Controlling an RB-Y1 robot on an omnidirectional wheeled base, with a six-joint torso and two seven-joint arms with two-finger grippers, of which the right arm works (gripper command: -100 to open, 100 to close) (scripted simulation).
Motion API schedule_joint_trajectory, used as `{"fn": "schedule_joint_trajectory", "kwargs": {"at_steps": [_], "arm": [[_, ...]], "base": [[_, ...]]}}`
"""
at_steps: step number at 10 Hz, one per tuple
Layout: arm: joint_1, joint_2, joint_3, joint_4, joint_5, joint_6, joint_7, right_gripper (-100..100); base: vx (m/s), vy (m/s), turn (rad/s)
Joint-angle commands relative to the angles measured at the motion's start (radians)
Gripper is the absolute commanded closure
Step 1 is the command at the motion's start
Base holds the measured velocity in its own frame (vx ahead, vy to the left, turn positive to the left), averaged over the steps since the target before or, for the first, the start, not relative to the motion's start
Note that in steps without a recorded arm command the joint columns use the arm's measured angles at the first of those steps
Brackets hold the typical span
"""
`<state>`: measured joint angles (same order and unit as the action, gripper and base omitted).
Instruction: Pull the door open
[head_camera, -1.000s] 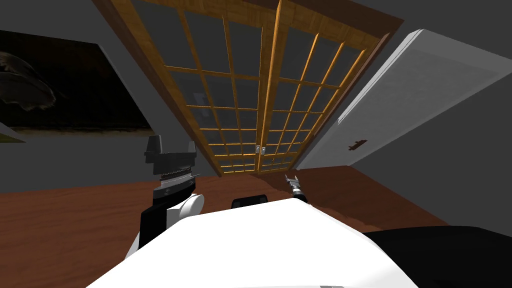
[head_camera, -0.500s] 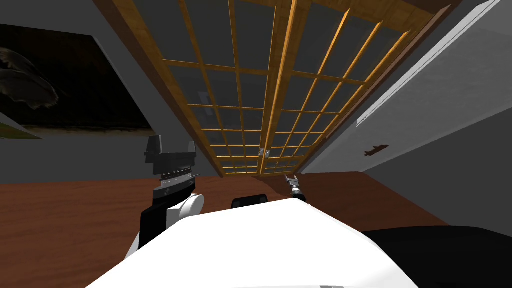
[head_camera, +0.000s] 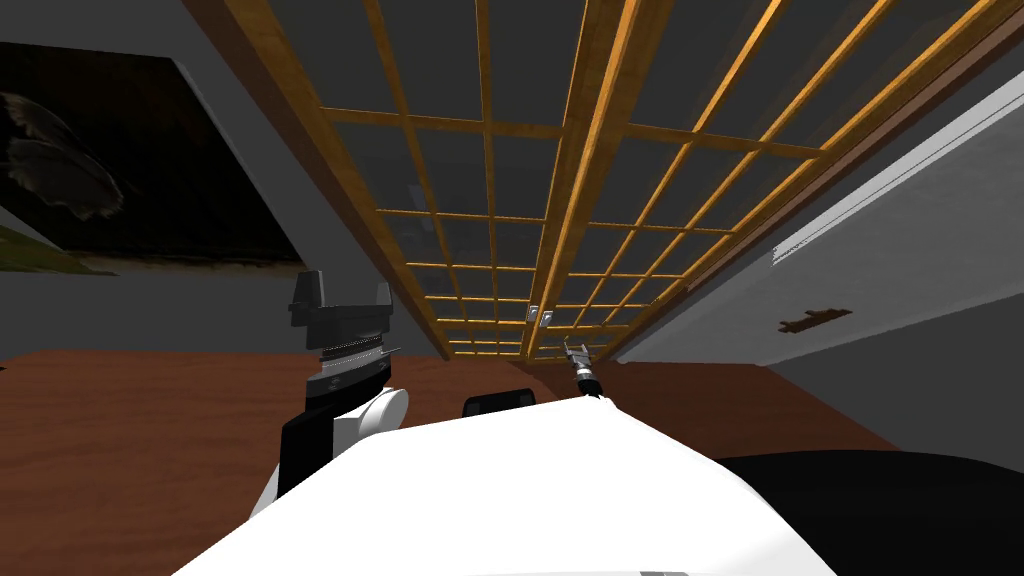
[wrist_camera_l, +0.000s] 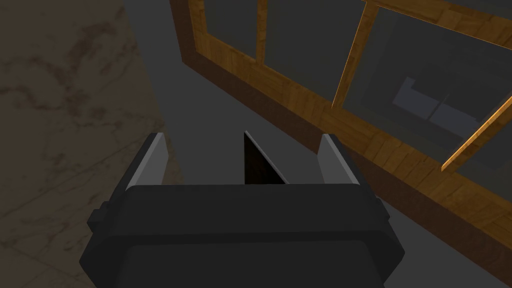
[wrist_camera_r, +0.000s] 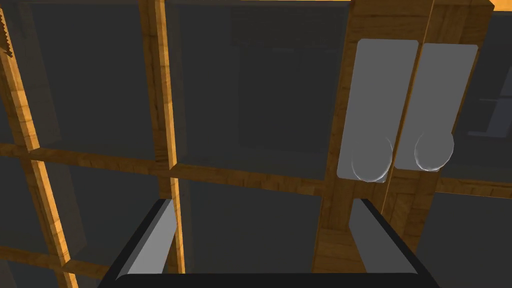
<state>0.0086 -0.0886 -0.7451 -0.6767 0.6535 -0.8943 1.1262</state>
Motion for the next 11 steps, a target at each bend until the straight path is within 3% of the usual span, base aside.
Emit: {"fn": "schedule_joint_trajectory", "kwargs": {"at_steps": [1,4,6,7,11], "arm": [[-0.023,0.006,0.009,-0.003,0.002,-0.004,-0.002,-100],[-0.061,0.022,0.026,-0.010,0.006,-0.008,-0.003,-100],[-0.051,0.028,0.028,-0.026,0.008,-0.001,-0.009,-100],[-0.051,0.028,0.028,-0.026,0.008,-0.001,-0.009,100],[-0.051,0.028,0.028,-0.026,0.008,-0.001,-0.009,100]], "base": [[0.226,0.029,0.134],[0.212,0.024,0.097],[0.109,0.008,0.033],[-0.003,0.007,0.022],[-0.014,0.009,0.007]]}}
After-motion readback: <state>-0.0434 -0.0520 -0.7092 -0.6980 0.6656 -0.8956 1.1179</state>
